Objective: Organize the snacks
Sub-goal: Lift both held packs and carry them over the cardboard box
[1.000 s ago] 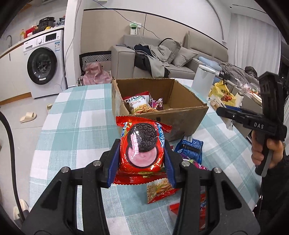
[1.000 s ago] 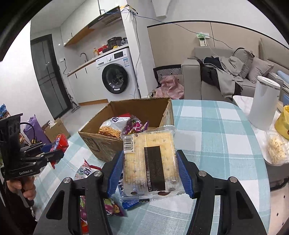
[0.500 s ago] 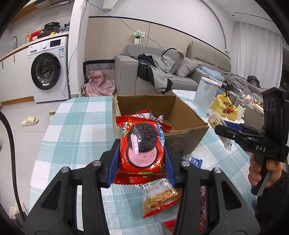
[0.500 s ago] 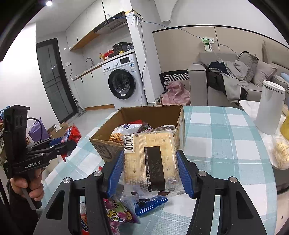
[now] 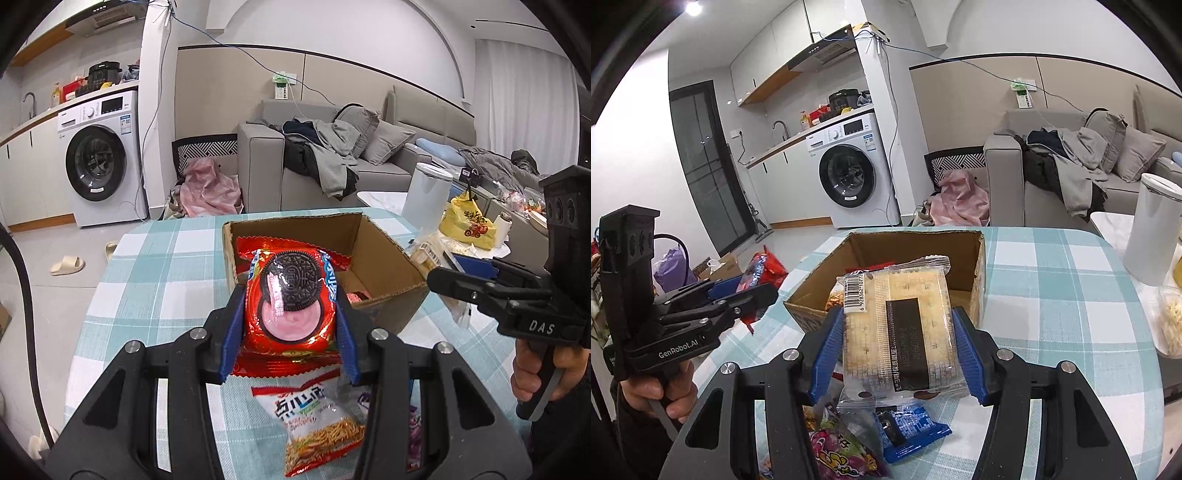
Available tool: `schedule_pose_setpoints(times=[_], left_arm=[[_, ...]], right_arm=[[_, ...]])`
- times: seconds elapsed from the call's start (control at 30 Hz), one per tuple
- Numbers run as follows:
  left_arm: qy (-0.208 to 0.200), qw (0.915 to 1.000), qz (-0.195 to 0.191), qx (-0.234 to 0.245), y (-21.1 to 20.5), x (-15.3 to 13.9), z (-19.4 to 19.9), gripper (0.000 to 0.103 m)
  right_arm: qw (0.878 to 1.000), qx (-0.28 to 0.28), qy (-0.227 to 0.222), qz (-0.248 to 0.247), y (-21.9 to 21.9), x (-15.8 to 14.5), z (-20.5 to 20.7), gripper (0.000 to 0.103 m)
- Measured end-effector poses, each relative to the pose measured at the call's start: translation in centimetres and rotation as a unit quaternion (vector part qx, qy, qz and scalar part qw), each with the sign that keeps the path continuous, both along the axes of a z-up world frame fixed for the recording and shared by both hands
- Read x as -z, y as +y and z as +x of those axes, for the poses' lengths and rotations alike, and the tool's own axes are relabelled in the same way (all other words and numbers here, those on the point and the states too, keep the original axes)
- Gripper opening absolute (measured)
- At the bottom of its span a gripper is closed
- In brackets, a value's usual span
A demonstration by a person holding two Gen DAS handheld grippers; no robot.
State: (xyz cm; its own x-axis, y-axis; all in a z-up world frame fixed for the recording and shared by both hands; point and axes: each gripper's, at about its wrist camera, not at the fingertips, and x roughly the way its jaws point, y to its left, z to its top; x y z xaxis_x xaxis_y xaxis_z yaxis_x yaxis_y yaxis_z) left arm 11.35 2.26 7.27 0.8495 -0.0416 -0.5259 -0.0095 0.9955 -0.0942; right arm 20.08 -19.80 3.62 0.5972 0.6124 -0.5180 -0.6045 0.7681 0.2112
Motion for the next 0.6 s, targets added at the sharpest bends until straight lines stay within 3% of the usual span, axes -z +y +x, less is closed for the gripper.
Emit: schedule_pose_setpoints(times=[0.6], left_arm=[[0.015, 0.9998, 0.001, -0.009, 0.0, 1.3, 4.8, 0.041]], right_arm=[[0.999, 0.009, 0.030, 0.013, 2.3, -0.1, 3.1, 0.059]])
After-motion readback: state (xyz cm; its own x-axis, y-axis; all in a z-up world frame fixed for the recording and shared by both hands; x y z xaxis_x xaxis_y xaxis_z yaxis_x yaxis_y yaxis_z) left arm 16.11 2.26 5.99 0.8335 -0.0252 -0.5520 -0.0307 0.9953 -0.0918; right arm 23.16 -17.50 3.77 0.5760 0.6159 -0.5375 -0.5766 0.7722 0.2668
